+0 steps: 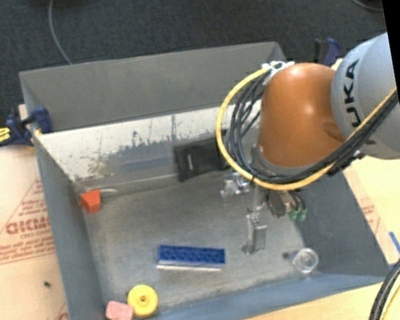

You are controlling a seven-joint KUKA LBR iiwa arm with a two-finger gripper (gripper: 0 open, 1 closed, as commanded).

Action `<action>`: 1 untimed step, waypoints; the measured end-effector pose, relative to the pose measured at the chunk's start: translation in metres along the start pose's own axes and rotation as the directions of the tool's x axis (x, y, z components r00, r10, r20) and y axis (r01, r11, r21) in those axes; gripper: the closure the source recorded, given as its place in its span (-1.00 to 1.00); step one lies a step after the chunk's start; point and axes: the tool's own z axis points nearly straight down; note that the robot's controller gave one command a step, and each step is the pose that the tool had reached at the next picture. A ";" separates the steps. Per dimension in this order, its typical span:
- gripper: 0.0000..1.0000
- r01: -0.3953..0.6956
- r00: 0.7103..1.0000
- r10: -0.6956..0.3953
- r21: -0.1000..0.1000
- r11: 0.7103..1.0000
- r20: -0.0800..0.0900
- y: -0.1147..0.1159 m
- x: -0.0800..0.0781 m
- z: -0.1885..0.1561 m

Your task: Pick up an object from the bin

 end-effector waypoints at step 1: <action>-1.00 0.011 1.000 -0.011 -0.001 1.000 -0.007 0.087 -0.035 0.125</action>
Offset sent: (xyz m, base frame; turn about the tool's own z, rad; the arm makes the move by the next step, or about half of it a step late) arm 0.0056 0.0783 -0.0735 -0.0377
